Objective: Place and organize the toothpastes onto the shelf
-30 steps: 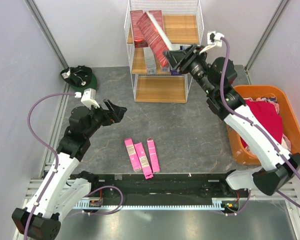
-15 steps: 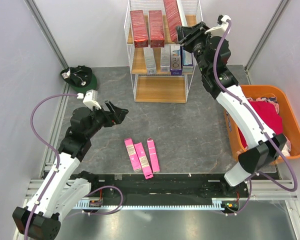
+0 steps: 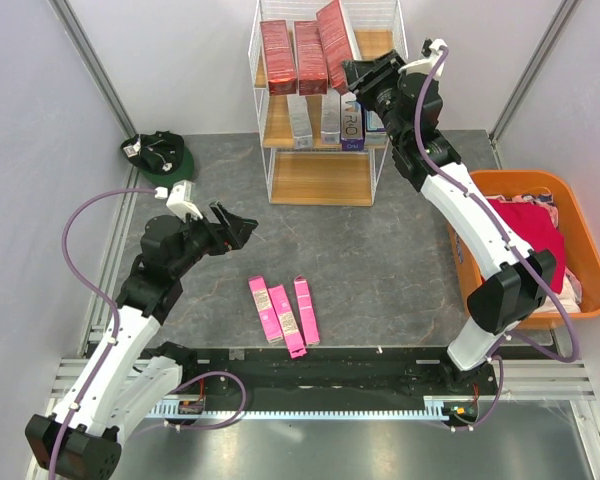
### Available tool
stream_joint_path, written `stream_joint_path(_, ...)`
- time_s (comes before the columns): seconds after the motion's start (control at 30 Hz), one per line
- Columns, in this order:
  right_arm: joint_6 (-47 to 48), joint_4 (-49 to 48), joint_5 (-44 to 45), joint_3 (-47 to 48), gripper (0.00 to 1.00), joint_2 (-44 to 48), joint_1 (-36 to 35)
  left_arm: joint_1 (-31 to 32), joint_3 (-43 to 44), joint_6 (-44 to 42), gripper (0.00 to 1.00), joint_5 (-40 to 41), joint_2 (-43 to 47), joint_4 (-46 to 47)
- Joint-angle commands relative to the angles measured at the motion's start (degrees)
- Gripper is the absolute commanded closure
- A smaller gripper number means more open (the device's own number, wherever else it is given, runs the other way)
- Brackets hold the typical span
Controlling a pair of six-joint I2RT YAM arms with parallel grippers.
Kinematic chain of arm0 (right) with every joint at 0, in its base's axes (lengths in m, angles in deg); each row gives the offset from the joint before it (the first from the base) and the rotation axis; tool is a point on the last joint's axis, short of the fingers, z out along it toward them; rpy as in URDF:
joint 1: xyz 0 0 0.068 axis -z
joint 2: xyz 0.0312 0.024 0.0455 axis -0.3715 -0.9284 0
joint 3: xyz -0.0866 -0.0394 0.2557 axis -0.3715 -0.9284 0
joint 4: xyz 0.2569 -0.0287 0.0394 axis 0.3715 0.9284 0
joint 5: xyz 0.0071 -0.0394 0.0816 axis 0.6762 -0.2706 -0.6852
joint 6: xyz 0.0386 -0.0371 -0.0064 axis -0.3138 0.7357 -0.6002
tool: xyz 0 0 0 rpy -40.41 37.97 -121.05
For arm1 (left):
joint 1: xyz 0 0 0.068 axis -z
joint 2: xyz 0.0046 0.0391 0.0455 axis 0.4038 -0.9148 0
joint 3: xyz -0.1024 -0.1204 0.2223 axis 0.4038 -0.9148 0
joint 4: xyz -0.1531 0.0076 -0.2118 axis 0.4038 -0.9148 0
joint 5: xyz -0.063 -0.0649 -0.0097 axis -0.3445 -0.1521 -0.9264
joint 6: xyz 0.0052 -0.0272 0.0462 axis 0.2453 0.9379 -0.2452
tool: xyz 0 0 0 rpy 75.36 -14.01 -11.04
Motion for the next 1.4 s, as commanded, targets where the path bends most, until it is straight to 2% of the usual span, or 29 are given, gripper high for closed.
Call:
stream_joint_path(0.0,-2.44,-5.41,-3.6,-1.02,0.39,0.53,0.14,-0.07,-0.12,1.14,0.09,-1.01,0.79,2.56)
stream_joint_path(0.07,-2.27,-5.33,-4.48,-1.56,0.33,0.88,0.05,-0.07,-0.12,1.23,0.1,-1.01,0.79,2.56)
stream_joint_path(0.1,-2.27,-5.24,-4.66,-2.08,0.26,0.97,0.14,-0.07,-0.21,1.14,0.09,-1.1,0.79,2.56)
stream_joint_path(0.17,-1.83,-4.8,-4.83,-2.52,0.22,1.49,0.14,-0.07,-0.3,1.23,0.1,-1.1,0.88,2.48)
stream_joint_path(0.2,-1.39,-4.8,-4.83,-3.22,0.15,1.76,0.14,-0.07,-0.39,1.05,0.09,-1.1,0.88,2.56)
stream_joint_path(0.37,1.07,-2.08,-4.48,-3.32,0.02,2.9,0.14,-0.07,-0.74,1.14,0.09,-1.19,1.23,2.48)
stream_joint_path(0.6,6.34,7.49,-4.74,0.11,0.02,2.9,0.14,-0.07,-0.91,0.88,0.09,-1.98,0.62,2.65)
stream_joint_path(1.03,8.28,8.21,-5.28,-2.44,0.02,9.67,0.23,-0.07,-1.0,0.79,0.09,-3.03,-0.17,3.18)
stream_joint_path(1.23,9.51,8.91,-4.14,-6.21,0.02,14.32,0.41,-0.07,-1.18,0.52,0.1,-3.91,-0.44,3.0)
stream_joint_path(1.37,11.17,11.54,-1.15,-12.43,0.02,18.98,0.49,-0.07,-0.56,0.96,0.09,-4.0,-2.1,0.99)
